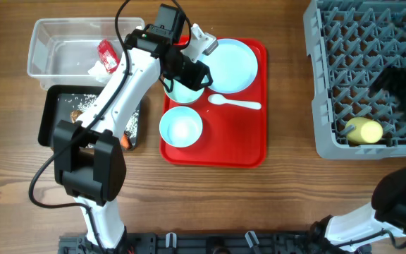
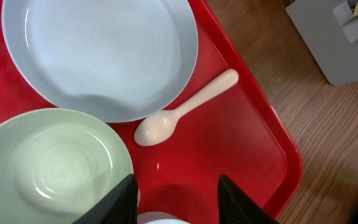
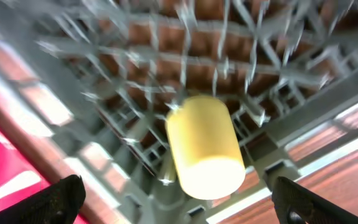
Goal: Sort waste into correct bins and load items into the dishwasher rack
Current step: 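Lower the yellow cup into the dish rack and open the right gripper, then reach the right gripper to the blue plate and grasp its rim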
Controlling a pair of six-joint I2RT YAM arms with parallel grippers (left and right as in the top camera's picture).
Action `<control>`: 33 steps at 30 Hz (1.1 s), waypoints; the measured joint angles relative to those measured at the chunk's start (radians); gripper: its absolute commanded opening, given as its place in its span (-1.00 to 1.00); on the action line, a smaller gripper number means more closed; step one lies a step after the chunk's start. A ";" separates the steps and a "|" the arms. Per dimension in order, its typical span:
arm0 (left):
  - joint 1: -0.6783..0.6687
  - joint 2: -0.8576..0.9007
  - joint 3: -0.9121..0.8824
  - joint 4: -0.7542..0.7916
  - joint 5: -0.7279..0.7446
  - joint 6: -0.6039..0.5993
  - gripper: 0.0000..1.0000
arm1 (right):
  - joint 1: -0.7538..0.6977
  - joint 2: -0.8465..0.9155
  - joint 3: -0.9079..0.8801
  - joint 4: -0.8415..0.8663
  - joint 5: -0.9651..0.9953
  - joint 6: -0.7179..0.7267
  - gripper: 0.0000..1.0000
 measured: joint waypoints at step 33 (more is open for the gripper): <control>-0.013 0.000 0.000 -0.002 -0.333 -0.407 0.00 | 0.534 0.062 0.088 0.245 -0.157 -0.034 0.99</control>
